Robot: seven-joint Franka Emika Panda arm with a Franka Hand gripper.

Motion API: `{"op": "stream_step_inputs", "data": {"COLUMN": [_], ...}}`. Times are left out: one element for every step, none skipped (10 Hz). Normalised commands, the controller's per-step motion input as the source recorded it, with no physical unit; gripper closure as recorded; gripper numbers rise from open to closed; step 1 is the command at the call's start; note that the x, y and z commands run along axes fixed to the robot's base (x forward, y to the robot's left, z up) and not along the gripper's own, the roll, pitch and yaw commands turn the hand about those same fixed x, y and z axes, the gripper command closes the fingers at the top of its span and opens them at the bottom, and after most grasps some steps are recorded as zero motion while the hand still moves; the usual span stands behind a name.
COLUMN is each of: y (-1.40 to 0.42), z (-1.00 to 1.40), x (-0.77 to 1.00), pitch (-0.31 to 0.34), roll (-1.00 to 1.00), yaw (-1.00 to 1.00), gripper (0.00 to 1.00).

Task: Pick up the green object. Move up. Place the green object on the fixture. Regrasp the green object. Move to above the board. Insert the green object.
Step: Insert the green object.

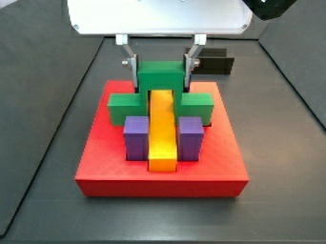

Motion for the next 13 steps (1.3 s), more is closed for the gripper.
{"op": "stream_step_inputs", "data": {"y": [-0.1, -0.02, 0.0, 0.0, -0.03, 0.0, 0.0, 0.0, 0.0, 0.0, 0.0, 0.0, 0.0], "z": [-0.09, -0.13, -0.19, -0.22, -0.37, -0.5, -0.54, -0.63, -0.73, -0.84, -0.92, 0.0, 0.0], "x": [0.15, 0.19, 0.17, 0.2, 0.27, 0.34, 0.3, 0.27, 0.22, 0.21, 0.17, 0.0, 0.0], "pitch": [0.0, 0.0, 0.0, 0.0, 0.0, 0.0, 0.0, -0.01, -0.041, -0.063, -0.054, 0.0, 0.0], "roll": [0.02, 0.05, 0.1, 0.11, 0.09, 0.01, 0.0, 0.0, 0.0, 0.0, 0.0, 0.01, 0.0], "yaw": [0.0, 0.0, 0.0, 0.0, 0.0, -0.02, 0.0, 0.0, 0.0, 0.0, 0.0, 0.0, 0.0], "gripper": [1.0, 1.0, 1.0, 1.0, 1.0, 1.0, 1.0, 1.0, 1.0, 1.0, 1.0, 1.0, 1.0]}}
